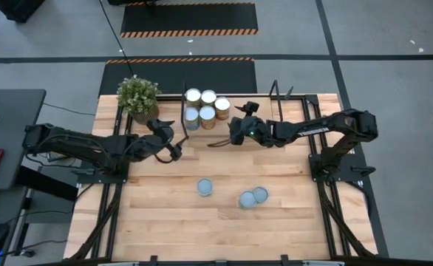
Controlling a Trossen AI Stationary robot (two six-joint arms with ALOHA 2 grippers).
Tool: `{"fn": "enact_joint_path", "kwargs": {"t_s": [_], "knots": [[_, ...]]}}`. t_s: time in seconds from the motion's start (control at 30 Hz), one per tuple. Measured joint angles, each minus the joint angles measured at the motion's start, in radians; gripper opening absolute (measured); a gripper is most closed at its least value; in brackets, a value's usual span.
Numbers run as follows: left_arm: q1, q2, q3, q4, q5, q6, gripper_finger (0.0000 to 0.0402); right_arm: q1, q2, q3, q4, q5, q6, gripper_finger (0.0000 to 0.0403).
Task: Pick and place cans onto a shelf
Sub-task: Put the middle orange can on the shelf
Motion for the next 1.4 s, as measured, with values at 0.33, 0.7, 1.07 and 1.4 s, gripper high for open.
{"fn": "enact_joint_path", "kwargs": {"t_s": [0.33, 0.7, 1.07, 1.4], "knots": [[0.021, -0.061, -0.001, -0.303, -0.162, -0.288, 0.0396, 0.082, -0.061, 0.000, -0.068, -0.004, 0.053, 0.0373], [0.367, -0.007, -0.126, -0.053, 0.204, -0.214, 0.0396, 0.143, -0.061, 0.000, -0.066, -0.006, 0.059, 0.0373], [0.623, 0.039, -0.160, 0.124, 0.487, -0.238, 0.0396, 0.173, -0.061, 0.000, -0.070, -0.006, 0.053, 0.0373], [0.617, 0.255, -0.160, 0.336, 0.552, -0.361, 0.0396, 0.178, -0.061, 0.000, -0.069, -0.005, 0.058, 0.0373]]}}
